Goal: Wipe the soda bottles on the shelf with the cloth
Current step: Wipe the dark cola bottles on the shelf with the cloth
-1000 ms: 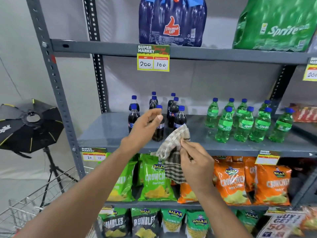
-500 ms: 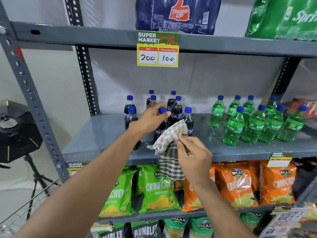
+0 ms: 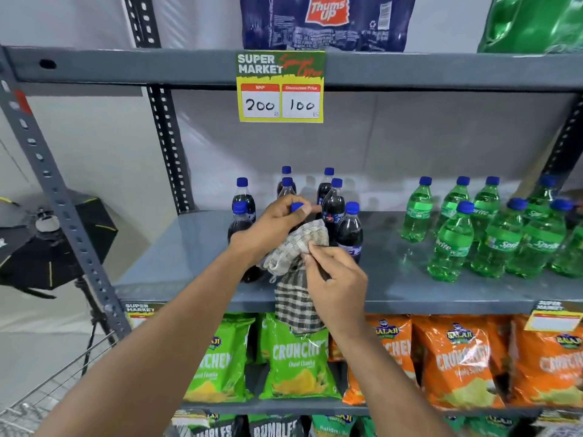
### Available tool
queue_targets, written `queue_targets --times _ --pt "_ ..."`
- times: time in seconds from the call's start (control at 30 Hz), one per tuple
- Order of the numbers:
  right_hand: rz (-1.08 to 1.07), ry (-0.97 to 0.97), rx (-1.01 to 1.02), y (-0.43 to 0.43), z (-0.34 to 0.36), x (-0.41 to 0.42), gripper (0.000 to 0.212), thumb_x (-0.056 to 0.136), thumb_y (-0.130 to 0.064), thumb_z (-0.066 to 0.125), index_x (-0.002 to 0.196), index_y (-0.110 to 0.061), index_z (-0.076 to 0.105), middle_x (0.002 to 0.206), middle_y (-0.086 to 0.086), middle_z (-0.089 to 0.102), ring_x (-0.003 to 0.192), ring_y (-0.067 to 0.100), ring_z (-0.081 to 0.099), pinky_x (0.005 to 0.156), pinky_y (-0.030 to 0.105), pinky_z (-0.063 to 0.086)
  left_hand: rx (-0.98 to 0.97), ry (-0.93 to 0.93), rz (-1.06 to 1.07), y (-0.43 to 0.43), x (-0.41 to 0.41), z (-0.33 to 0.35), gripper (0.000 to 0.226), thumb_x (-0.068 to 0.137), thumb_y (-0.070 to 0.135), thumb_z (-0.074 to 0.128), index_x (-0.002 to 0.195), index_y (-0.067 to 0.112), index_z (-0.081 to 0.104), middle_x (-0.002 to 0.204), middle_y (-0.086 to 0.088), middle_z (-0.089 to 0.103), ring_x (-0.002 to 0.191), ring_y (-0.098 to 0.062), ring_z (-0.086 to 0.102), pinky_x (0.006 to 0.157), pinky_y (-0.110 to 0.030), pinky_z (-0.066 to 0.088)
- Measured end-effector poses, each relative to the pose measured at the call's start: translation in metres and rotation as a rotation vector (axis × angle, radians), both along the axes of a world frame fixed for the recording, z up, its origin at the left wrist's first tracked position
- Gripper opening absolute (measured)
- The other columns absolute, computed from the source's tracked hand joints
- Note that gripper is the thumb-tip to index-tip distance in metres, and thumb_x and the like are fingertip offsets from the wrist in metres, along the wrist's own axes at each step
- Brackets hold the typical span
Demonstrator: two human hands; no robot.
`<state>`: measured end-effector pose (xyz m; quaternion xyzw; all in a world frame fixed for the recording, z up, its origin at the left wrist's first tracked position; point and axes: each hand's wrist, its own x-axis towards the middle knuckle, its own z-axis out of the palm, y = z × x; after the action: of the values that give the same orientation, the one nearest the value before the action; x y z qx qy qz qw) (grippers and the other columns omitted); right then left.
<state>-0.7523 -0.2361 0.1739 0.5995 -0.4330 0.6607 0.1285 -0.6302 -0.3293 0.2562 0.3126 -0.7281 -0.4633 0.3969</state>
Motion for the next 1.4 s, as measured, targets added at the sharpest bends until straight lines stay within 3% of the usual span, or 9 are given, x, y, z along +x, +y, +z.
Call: queue_targets --times 0.2,0.33,0.5,0.63,0.8,1.0,1.4 --pt "0.053 -0.008 0.039 -0.008 0.001 -0.005 0.020 0.084 0.000 0.076 0.104 -0.001 0.077 0.087 0.006 0.072 0.080 0.021 0.069 0.072 0.036 0.058 0.083 0.059 -0.094 0.000 0.000 0.004 0.041 0.098 0.023 0.052 0.138 0.015 0.057 0.142 -0.001 0.064 0.134 -0.012 0.057 0.119 -0.039 0.035" --pt "0.094 0.004 0.076 -0.014 -0.003 -0.009 0.015 0.085 0.003 0.074 0.099 0.001 0.077 0.081 0.009 0.068 0.077 0.027 0.068 0.069 0.041 0.056 0.111 0.054 -0.097 -0.002 -0.003 0.006 0.044 0.103 0.013 0.045 0.146 0.016 0.050 0.149 0.000 0.058 0.137 -0.016 0.055 0.123 -0.045 0.029" --pt "0.110 0.029 0.079 -0.019 0.011 -0.007 0.012 0.086 0.001 0.075 0.098 0.002 0.077 0.077 0.009 0.065 0.074 0.030 0.064 0.066 0.041 0.055 0.138 0.106 -0.112 -0.006 -0.006 0.002 0.039 0.105 0.008 0.041 0.141 0.004 0.054 0.145 -0.012 0.061 0.138 -0.023 0.054 0.118 -0.042 0.038" --pt "0.070 0.058 0.085 -0.025 0.027 -0.004 0.013 0.084 0.001 0.074 0.096 -0.002 0.078 0.076 0.007 0.062 0.076 0.029 0.059 0.064 0.037 0.054 0.205 0.166 -0.175 -0.005 -0.006 0.004 0.037 0.103 0.012 0.046 0.137 0.007 0.059 0.144 -0.012 0.061 0.137 -0.025 0.055 0.104 -0.029 0.050" --pt "0.058 0.046 0.170 -0.019 0.001 -0.010 0.022 0.076 0.010 0.076 0.095 -0.002 0.078 0.074 0.006 0.062 0.071 0.029 0.059 0.060 0.030 0.051 0.133 0.144 -0.119 -0.005 -0.007 -0.001 0.038 0.105 0.017 0.041 0.137 0.006 0.058 0.144 -0.013 0.062 0.139 -0.027 0.053 0.118 -0.042 0.037" --pt "0.145 0.023 0.330 -0.009 -0.035 -0.018 0.020 0.081 0.005 0.078 0.100 0.003 0.077 0.092 0.015 0.075 0.079 0.031 0.072 0.065 0.039 0.061 0.064 0.068 -0.059 -0.001 -0.009 -0.001 0.040 0.106 0.020 0.037 0.138 0.006 0.056 0.142 -0.010 0.063 0.136 -0.025 0.056 0.119 -0.044 0.032" --pt "0.018 0.005 0.159 -0.024 0.026 -0.007 0.011 0.080 -0.001 0.080 0.090 -0.006 0.080 0.080 0.003 0.066 0.079 0.026 0.058 0.060 0.031 0.051 0.171 0.080 -0.111 -0.002 -0.011 0.004 0.035 0.104 0.021 0.046 0.134 0.010 0.061 0.143 -0.013 0.062 0.133 -0.032 0.057 0.114 -0.047 0.038"
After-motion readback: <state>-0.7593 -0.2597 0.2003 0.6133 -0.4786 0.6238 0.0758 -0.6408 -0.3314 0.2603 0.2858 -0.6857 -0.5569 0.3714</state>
